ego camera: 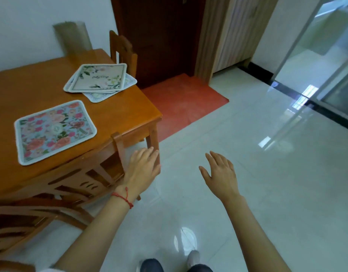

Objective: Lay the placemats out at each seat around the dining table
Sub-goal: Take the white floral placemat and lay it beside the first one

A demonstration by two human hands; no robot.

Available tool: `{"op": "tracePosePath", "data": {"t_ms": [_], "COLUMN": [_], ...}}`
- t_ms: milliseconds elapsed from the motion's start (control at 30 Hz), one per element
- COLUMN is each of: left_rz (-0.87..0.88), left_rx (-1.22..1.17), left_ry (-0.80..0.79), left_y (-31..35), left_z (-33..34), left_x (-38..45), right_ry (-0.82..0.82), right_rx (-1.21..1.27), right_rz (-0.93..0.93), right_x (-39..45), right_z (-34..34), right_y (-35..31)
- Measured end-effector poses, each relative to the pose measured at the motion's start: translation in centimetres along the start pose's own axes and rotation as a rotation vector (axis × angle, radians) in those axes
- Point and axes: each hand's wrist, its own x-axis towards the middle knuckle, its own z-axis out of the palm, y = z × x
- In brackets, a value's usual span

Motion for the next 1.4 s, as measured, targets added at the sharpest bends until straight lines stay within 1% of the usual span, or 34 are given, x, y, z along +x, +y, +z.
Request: {"op": "tracePosePath", "data": {"t_ms": [67,267,367,533,733,967,1100,1200,1400], "left_rz": [0.044,0.152,0.206,0.243,0.261,0.225,0.203,0.17,0.061], "left_rx": [0.034,-0.011,-0.012,-0.017,-0.033,-0.054,-0.059,-0.063,-0.086], "left_ry": [-0.006,-0.037,-0.05,-0.045,-0.053,-0.083,-0.061,-0.061,-0.101], "left_y": [3.1,11.4,14.2,16.6,16.6,15.0,13.1,11.7,8.3], "left_z": [0.8,3.3,4.5,6.1,8.6,11.0,11.5,11.6,12.5], "left_x": [1.9,7.3,9.3,13.5,20.4,31.3,36.3,39.6,44.8], "right_ry": [0.011,0.039,0.028,0.043,0.046,0.054,0.038,0.0,-0.014], "right_rx": [-0.005,-0.038,-0.04,-0.047,-0.028,-0.084,-0.128,-0.103,-0.083], "right_rz": [0.052,0.177,0.233,0.272,0.29,0.247,0.204,0.187,0.093], "right_x": [-0.3,-0.7,-0.5,1.3,6.8,17.7,23.3,27.4,35.8], "right_z": [-0.8,-2.6,-2.5,-2.0,-0.8,0.7,1.3,1.9,3.9], "right_y": [3.7,13.2,16.5,20.3,23.7,26.4,27.4,27.7,27.3]}}
